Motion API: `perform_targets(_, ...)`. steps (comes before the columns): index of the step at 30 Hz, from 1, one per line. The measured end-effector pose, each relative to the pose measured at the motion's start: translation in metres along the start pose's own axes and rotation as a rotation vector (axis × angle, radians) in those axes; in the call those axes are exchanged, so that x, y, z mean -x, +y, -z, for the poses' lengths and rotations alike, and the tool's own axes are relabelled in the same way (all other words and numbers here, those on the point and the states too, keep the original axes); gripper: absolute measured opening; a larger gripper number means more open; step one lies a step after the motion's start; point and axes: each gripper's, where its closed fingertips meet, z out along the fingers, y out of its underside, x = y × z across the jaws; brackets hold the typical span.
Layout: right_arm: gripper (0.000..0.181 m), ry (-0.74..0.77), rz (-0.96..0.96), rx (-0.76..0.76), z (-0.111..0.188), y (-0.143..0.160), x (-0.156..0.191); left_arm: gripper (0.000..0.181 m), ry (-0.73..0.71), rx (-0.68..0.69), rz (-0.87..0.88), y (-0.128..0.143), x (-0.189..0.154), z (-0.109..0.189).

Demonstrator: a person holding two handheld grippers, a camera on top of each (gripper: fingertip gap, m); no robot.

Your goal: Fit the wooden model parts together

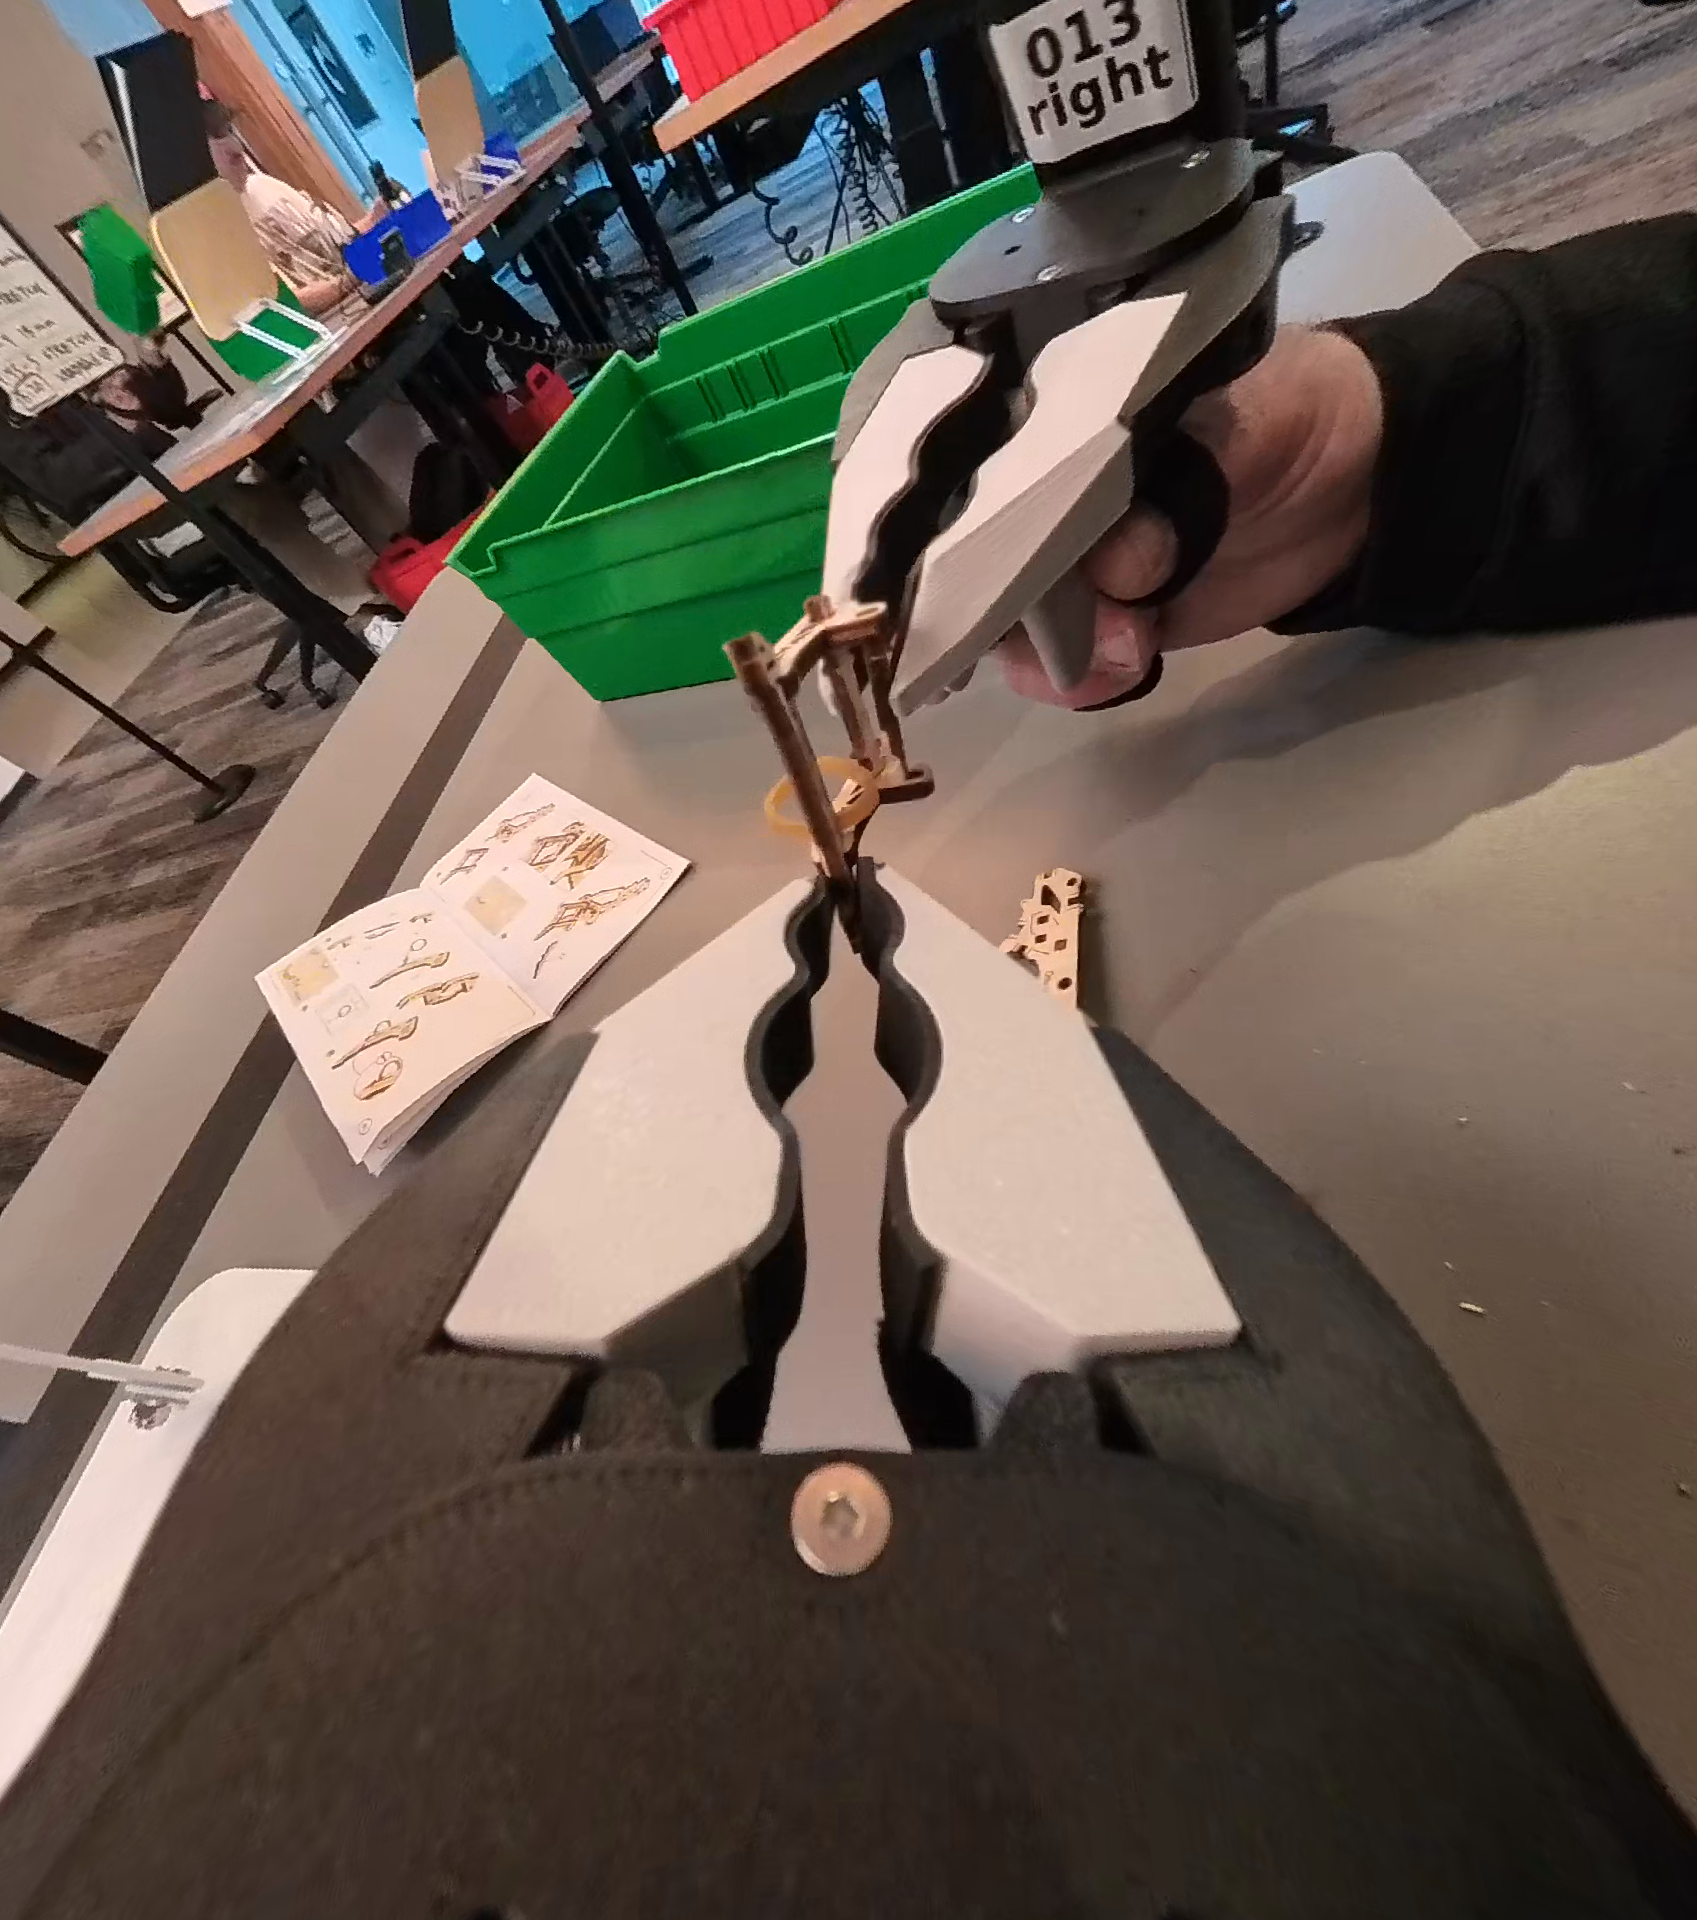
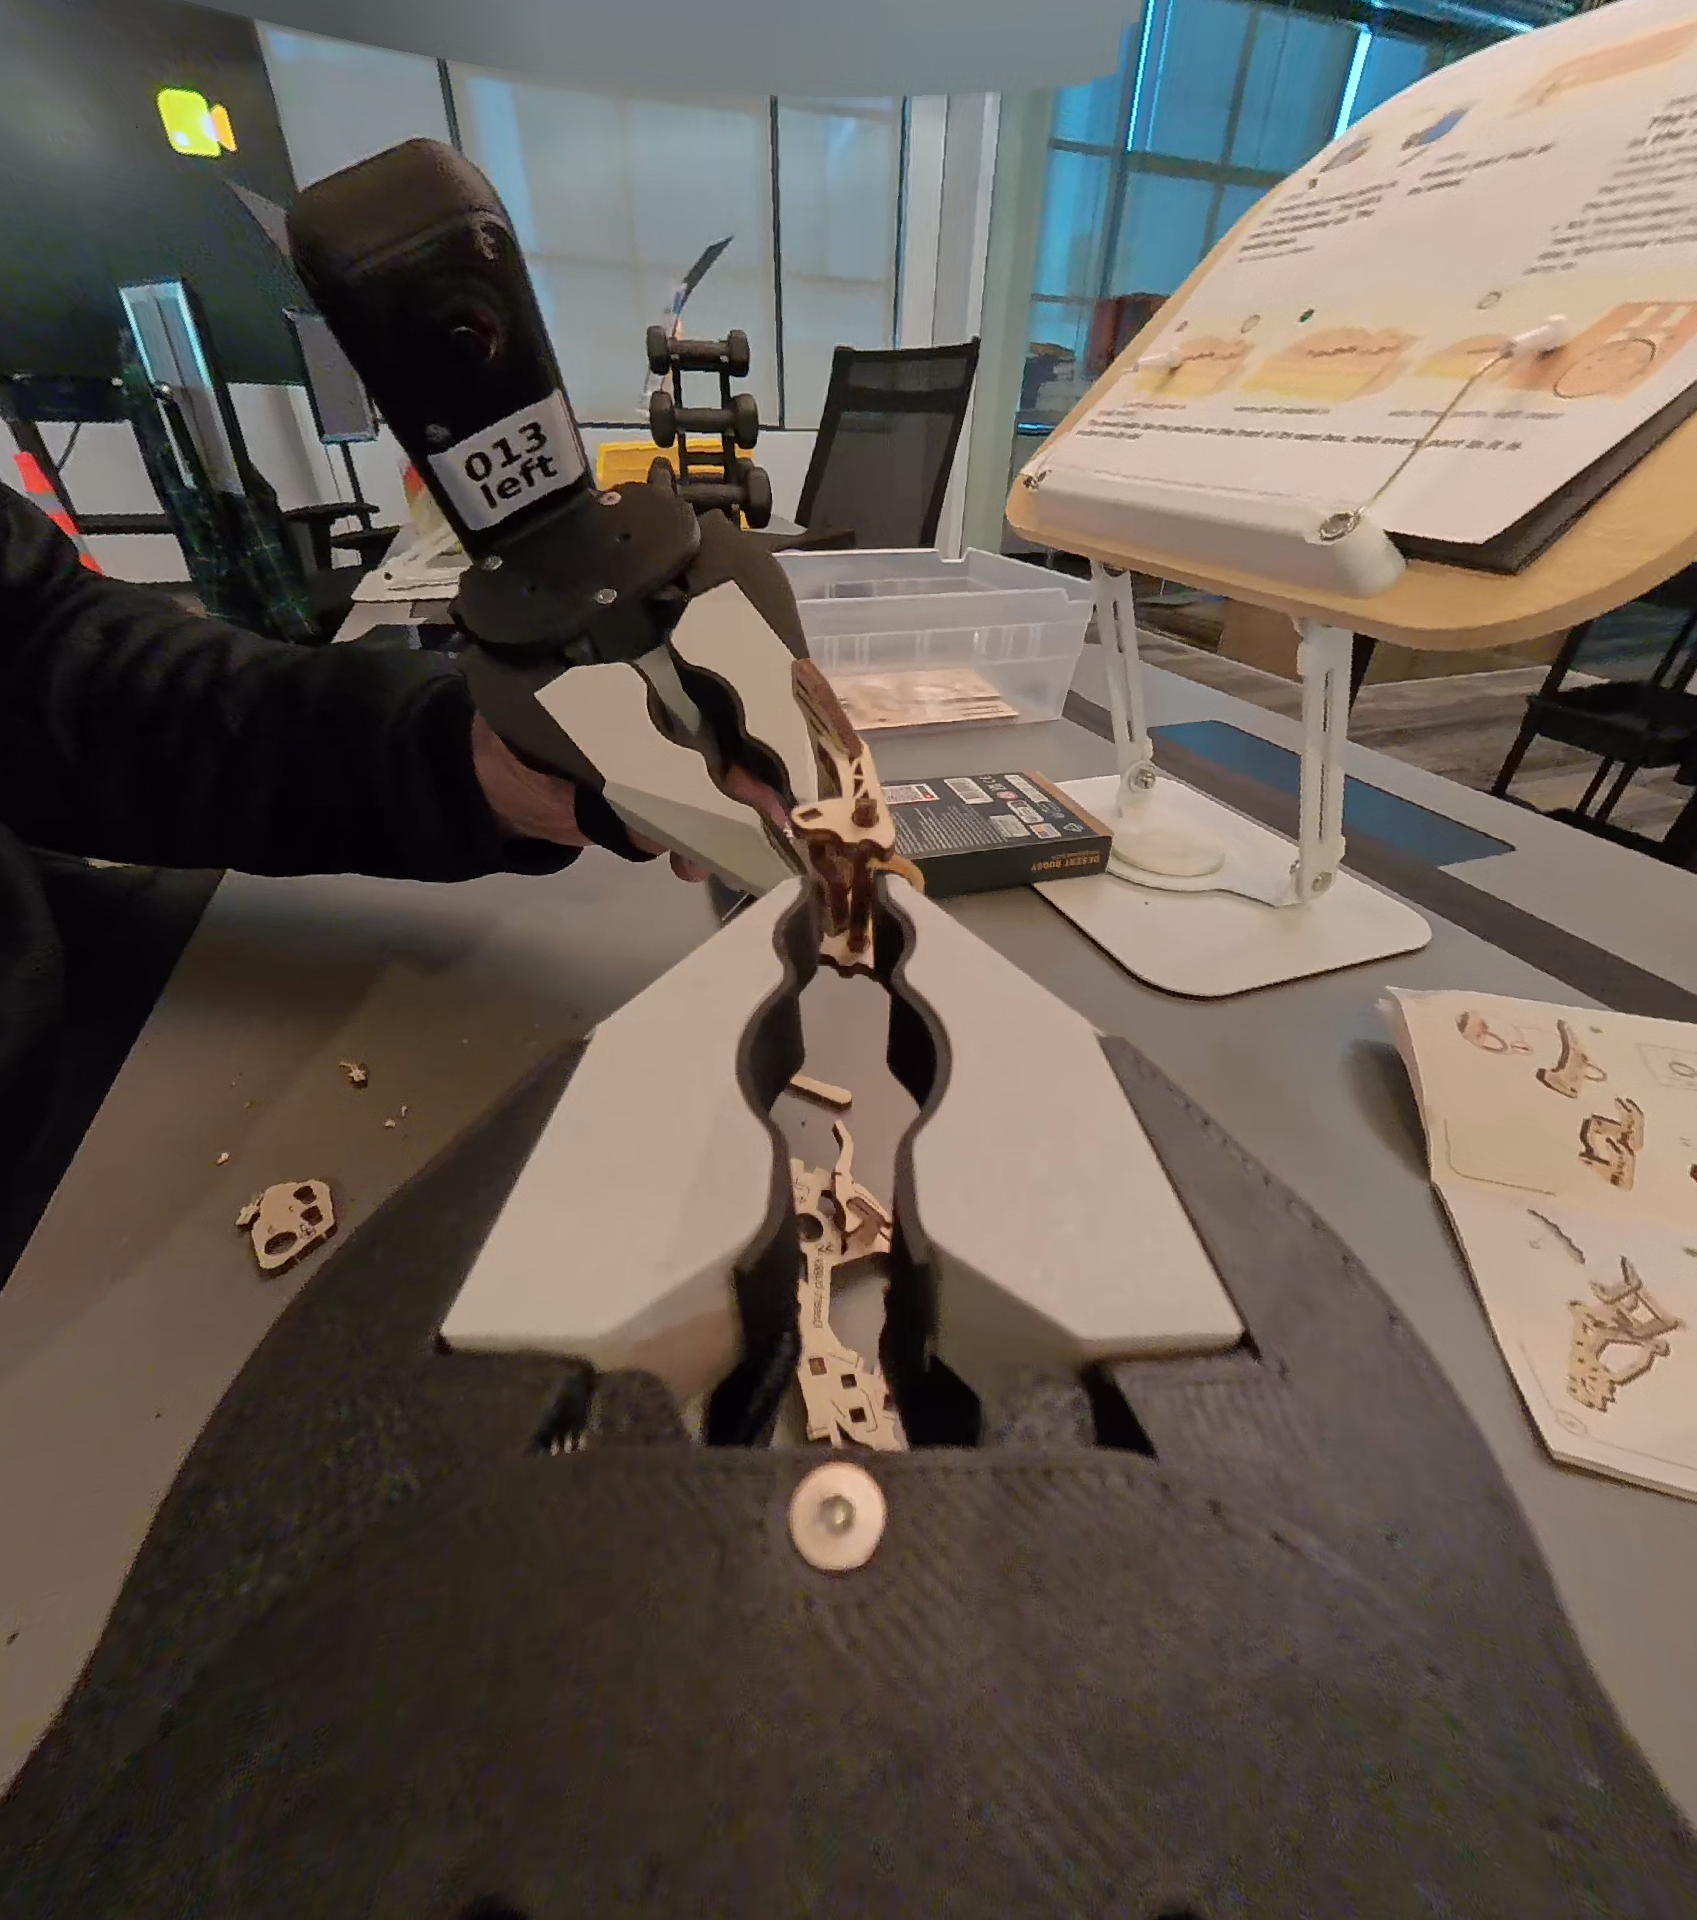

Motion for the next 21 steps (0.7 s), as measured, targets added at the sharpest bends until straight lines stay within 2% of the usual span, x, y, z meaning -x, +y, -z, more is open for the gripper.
perform_targets(4, 0.005, 0.003, 0.017, -0.001, 0.001, -0.001, 0.001, 0.003, 0.016, 0.007, 0.008, 0.001, -0.002, -0.001)
perform_targets(5, 0.005, 0.004, 0.019, -0.002, 0.001, -0.001, 0.000, 0.006, 0.018, 0.008, 0.013, 0.001, -0.003, -0.001)
perform_targets(7, 0.005, 0.016, 0.031, -0.007, 0.002, -0.002, -0.001, 0.024, 0.019, 0.010, 0.042, 0.001, -0.003, -0.003)
perform_targets(12, 0.005, 0.017, 0.056, 0.001, 0.002, -0.002, 0.000, 0.028, 0.038, -0.037, 0.124, -0.014, 0.000, 0.002)
perform_targets(16, 0.005, 0.008, 0.087, 0.017, -0.002, 0.000, 0.005, 0.002, 0.041, -0.016, 0.114, -0.019, 0.001, 0.007)
perform_targets(19, 0.006, -0.004, 0.092, 0.025, -0.004, 0.001, 0.008, 0.001, 0.037, -0.012, 0.123, -0.017, -0.001, 0.010)
perform_targets(21, 0.022, 0.018, 0.095, 0.056, -0.006, 0.007, 0.005, 0.001, 0.000, 0.004, 0.108, -0.011, 0.001, 0.013)
